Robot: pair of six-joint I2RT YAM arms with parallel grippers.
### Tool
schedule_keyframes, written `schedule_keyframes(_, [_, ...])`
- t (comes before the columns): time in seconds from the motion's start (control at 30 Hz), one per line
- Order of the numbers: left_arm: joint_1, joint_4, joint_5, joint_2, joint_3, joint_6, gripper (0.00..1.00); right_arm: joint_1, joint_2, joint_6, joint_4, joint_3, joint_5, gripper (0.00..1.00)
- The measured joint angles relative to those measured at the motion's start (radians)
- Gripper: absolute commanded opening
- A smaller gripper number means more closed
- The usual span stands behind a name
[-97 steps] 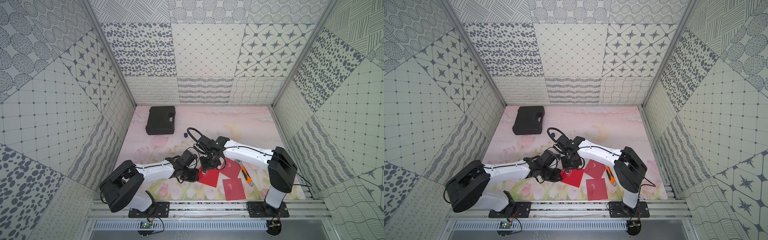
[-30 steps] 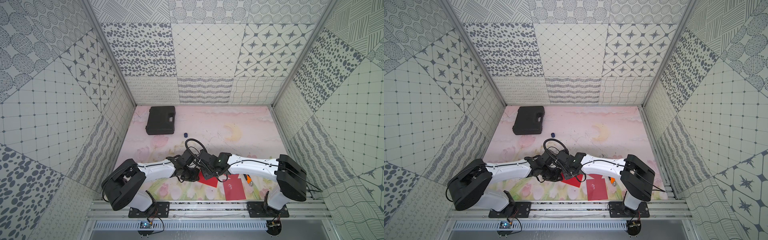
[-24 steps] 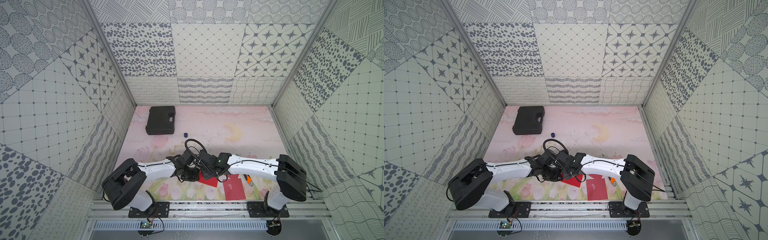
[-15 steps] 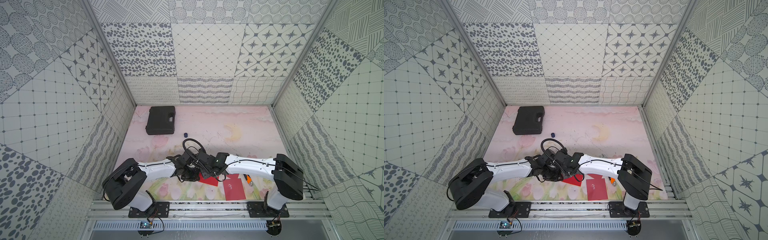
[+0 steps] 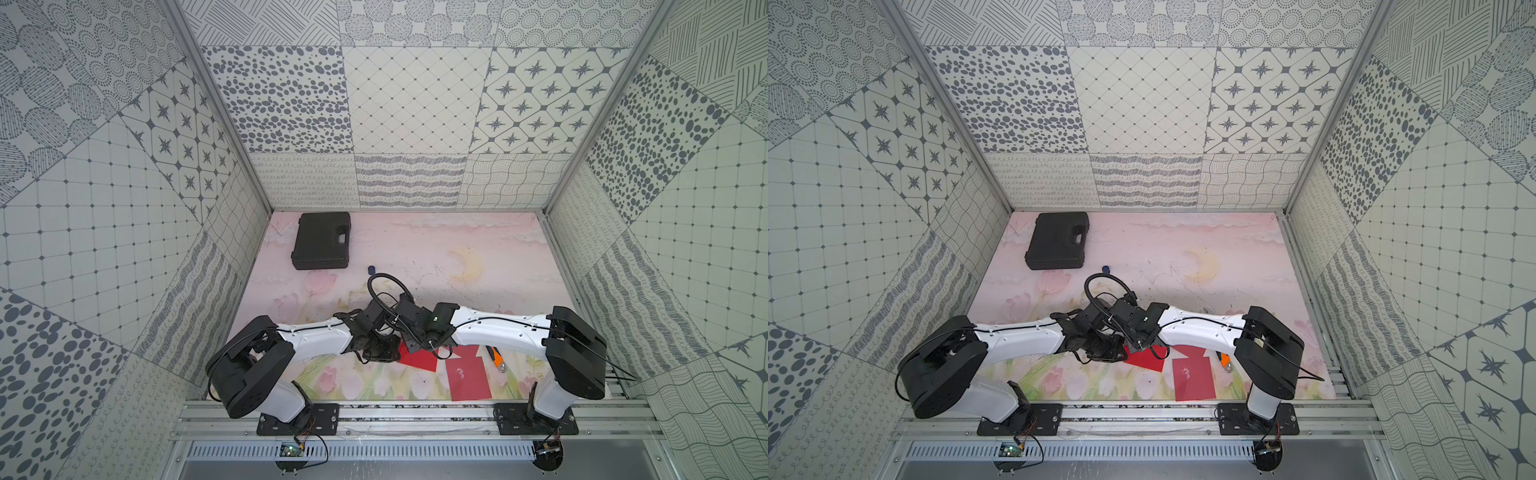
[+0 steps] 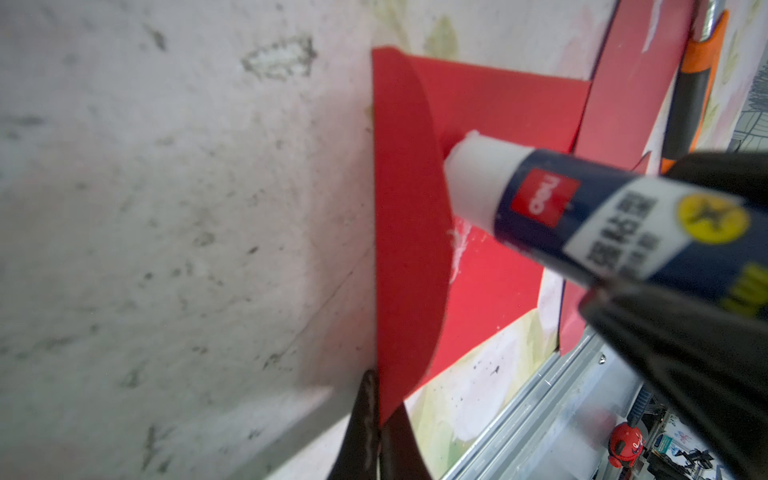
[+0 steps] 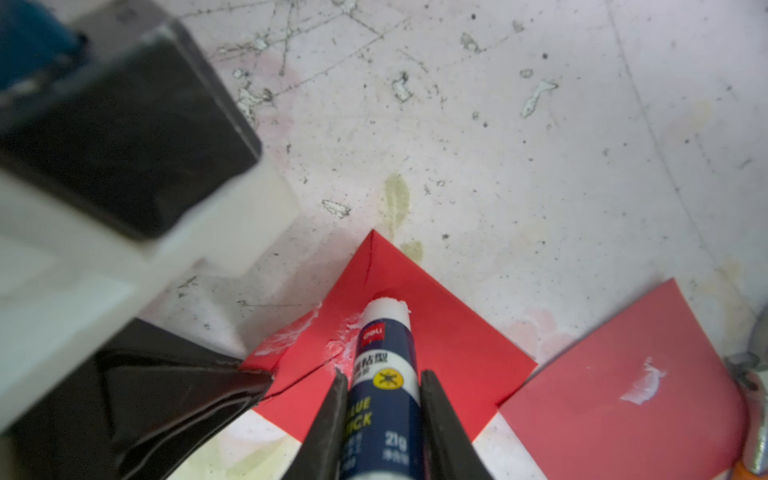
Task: Seal the envelope with a glue stick
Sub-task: Apply the envelope at the center of the board.
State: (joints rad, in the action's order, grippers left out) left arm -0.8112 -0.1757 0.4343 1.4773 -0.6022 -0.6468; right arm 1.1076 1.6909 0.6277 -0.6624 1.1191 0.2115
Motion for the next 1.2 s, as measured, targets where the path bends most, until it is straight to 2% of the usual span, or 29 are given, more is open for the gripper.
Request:
schedule_keyframes(0.2, [0.000, -0.005, 0.000, 0.000, -0.003, 0.000, 0.00, -0.005, -0.031, -0.006, 0.030, -0.038, -0.055, 0.00])
schedule_keyframes(0.57, [0.001, -0.011, -0.004, 0.000, -0.007, 0.000, 0.00, -0.019, -0.031, 0.015, -0.059, -0.026, -0.029, 0.00])
schedule_keyframes(0.83, [0.002, -0.014, -0.004, 0.000, -0.007, 0.000, 0.00, -0.037, -0.030, 0.005, -0.044, -0.023, -0.137, 0.00])
schedule_keyframes(1.1, [0.002, -0.010, -0.004, 0.000, -0.007, 0.000, 0.00, -0.043, -0.026, 0.024, -0.127, -0.001, -0.070, 0.00])
schedule_keyframes(1.2, [0.002, -0.012, -0.004, 0.000, -0.009, 0.000, 0.00, -0.043, -0.021, 0.018, -0.138, 0.005, -0.086, 0.00])
